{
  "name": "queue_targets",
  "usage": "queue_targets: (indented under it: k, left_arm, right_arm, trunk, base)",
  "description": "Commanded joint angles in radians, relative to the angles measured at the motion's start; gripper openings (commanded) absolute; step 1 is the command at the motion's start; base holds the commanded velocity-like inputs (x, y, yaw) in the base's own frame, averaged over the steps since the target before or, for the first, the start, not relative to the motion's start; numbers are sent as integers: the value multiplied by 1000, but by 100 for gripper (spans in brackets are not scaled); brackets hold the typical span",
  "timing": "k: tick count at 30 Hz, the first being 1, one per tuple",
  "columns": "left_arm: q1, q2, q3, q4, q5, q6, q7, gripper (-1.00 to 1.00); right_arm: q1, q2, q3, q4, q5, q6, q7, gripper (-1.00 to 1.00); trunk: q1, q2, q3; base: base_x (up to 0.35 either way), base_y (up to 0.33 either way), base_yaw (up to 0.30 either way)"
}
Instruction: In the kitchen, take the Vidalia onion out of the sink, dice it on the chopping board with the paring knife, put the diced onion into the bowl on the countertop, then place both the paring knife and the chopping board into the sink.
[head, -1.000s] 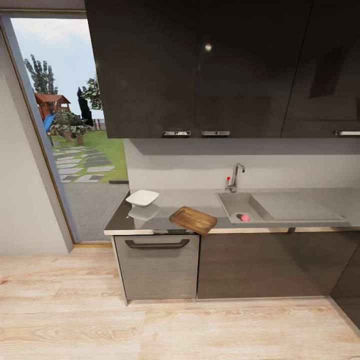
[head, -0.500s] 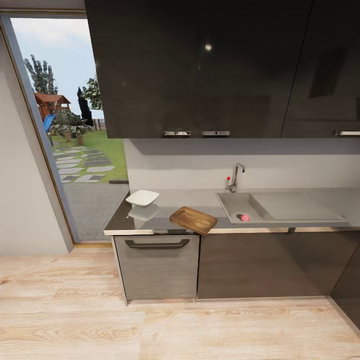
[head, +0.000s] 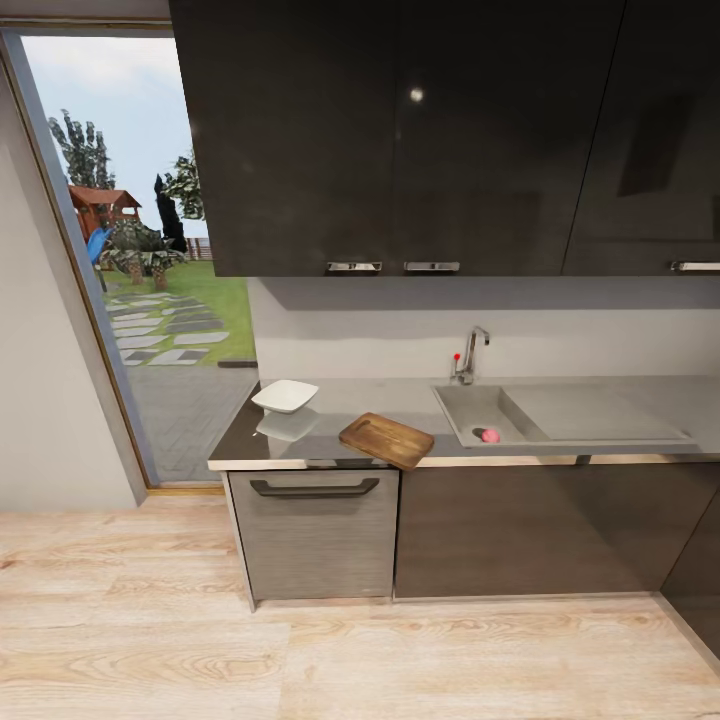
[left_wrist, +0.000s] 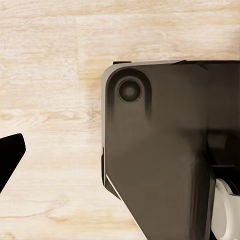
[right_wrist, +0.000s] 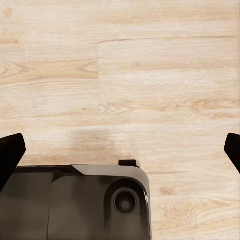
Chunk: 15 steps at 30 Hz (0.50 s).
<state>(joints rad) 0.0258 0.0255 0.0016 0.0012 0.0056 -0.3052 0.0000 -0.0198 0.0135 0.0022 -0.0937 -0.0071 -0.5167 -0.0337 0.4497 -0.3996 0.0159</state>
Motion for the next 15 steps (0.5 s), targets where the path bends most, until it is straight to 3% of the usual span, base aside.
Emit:
queue_targets:
  k: [1, 15]
  left_arm:
    - [0, 0, 0, 0, 1, -3, 0, 100]
    - [0, 0, 0, 0, 1, -3, 0, 100]
  right_arm:
    - [0, 0, 1, 1, -1, -3, -3, 100]
    - [0, 0, 1, 1, -1, -3, -3, 100]
  trunk:
    - [0, 0, 0]
    - [0, 0, 0]
  base:
    - [0, 0, 0]
    - [0, 0, 0]
